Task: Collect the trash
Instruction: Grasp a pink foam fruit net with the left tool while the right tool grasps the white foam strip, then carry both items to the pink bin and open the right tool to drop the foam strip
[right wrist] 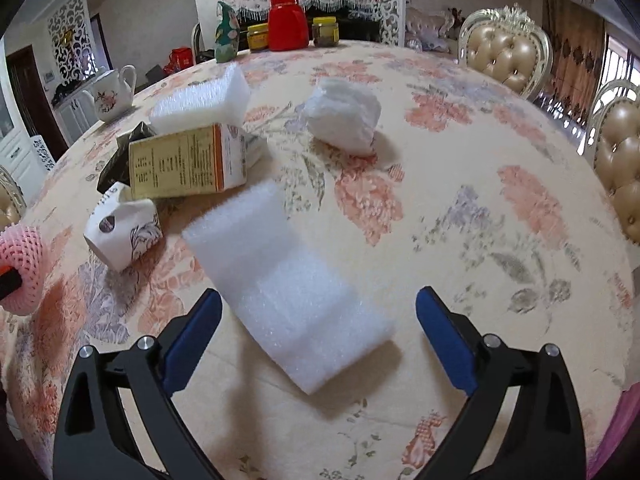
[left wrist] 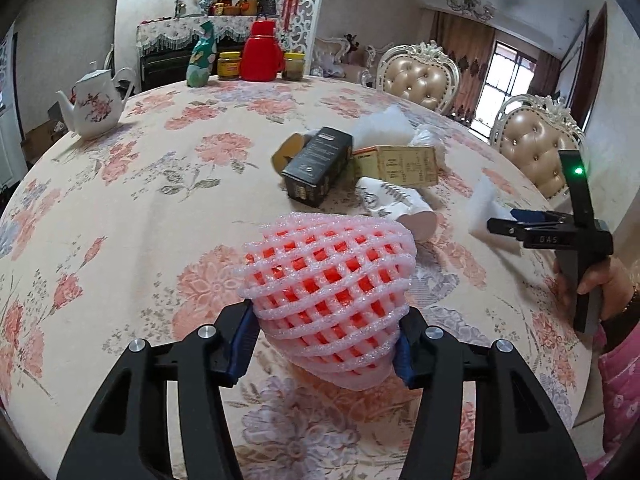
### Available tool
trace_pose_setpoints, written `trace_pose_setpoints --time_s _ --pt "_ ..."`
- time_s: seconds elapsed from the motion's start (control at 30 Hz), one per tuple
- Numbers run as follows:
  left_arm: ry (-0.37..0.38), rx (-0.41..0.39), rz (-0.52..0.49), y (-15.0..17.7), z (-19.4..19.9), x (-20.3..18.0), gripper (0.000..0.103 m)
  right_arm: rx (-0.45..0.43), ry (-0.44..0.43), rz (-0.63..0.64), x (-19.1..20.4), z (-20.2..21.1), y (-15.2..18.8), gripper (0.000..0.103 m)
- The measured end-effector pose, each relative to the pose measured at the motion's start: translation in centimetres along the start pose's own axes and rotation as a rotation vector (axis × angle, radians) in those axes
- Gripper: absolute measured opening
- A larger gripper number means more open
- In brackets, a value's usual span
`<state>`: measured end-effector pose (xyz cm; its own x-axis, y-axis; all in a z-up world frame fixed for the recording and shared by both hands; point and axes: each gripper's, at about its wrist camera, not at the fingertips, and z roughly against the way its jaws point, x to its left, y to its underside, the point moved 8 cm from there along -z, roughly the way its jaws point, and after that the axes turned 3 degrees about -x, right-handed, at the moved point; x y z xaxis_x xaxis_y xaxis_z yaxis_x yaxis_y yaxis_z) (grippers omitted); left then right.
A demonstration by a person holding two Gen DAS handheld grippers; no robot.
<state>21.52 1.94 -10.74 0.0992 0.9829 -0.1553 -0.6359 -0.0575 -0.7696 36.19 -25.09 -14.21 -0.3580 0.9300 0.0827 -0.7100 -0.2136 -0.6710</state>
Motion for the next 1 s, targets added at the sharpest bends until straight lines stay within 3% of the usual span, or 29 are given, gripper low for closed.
trace_pose_setpoints --time_s 0.07,0.1,0.33,1.0 --pt "0.002 0.002 -0.008 0.0 -0.1 -0.4 0.052 -0.003 -0.015 -0.007 0.2 0.2 0.2 0.086" --pt "0.005 0.001 -0.010 0.0 -0.1 -0.6 0.052 -0.005 -0.024 0.003 0.6 0.6 0.3 0.075" --pt "0.018 -0.009 -0.012 0.2 0.4 -1.6 0.052 -0.061 0.002 0.059 2.8 3.5 1.6 0.071" --pt "0.118 -0.091 -0.058 0.7 1.9 -8.5 0.052 -0.235 0.042 -0.086 3.6 12.7 7.0 0.071"
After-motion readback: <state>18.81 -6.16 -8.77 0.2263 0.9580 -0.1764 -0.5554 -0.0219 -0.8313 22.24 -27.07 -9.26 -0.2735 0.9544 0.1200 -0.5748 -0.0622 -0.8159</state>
